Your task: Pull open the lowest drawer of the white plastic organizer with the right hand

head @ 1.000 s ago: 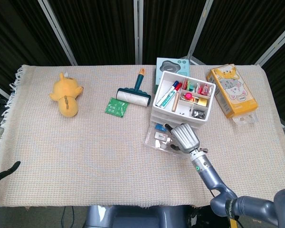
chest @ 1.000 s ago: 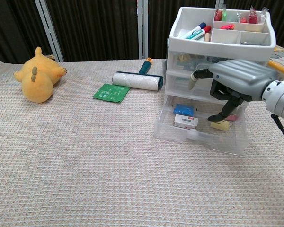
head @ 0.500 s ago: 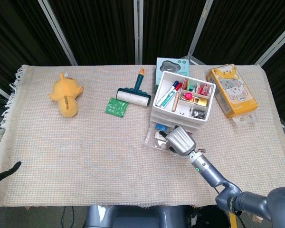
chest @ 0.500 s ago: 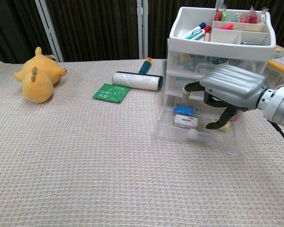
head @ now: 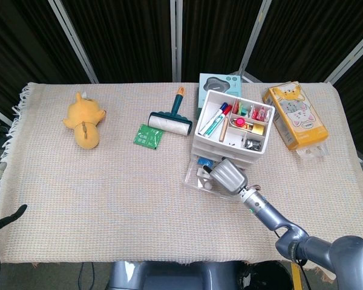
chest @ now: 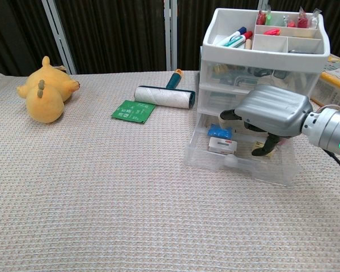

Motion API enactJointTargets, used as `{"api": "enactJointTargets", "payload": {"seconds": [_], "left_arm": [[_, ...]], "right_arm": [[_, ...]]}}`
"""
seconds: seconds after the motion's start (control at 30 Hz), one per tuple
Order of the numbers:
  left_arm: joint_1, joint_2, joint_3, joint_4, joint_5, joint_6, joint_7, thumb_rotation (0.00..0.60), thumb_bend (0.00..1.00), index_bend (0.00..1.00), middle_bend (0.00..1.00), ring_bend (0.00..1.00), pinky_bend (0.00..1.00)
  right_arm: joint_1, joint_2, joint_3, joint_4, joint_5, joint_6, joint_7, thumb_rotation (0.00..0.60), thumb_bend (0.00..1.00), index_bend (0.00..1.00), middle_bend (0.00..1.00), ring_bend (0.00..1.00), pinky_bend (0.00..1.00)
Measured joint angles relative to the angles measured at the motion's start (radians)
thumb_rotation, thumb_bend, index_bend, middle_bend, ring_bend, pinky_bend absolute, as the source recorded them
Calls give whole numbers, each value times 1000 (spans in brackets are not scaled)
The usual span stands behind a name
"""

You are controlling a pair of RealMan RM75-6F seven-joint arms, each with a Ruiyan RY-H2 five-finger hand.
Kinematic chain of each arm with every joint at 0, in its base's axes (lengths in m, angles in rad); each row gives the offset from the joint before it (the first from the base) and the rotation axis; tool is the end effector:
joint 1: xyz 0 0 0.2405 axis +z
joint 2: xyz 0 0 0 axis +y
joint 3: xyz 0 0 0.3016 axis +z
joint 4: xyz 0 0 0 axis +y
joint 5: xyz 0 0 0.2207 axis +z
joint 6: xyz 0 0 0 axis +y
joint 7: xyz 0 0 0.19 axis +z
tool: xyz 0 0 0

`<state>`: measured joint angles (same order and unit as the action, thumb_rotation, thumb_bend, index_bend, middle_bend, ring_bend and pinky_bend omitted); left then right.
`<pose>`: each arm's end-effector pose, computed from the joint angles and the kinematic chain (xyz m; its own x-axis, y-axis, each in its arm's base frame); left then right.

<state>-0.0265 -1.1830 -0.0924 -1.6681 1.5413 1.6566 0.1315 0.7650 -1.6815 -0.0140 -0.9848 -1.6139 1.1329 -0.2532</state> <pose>-0.3306 0.2161 0.1773 0.4017 -0.1833 0.8972 0.9140 0.0192 -0.4053 -0.1942 -0.4197 -0.0665 0.7439 0.1494 0.6514 -0.4330 -0.6346 0.6401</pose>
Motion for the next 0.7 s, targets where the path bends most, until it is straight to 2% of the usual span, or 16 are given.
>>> {"api": "enactJointTargets", "payload": {"seconds": [0.4, 0.7], "left_arm": [[-3, 2, 2, -1, 1, -8, -6, 600, 68, 0, 0, 0, 0], [-2, 4, 4, -2, 3, -7, -9, 600, 68, 0, 0, 0, 0]], "right_arm": [[5, -58, -7, 90, -25, -20, 31, 600, 0, 257, 973, 927, 675], [6, -80, -10, 121, -39, -30, 22, 600, 0, 250, 973, 927, 675]]}}
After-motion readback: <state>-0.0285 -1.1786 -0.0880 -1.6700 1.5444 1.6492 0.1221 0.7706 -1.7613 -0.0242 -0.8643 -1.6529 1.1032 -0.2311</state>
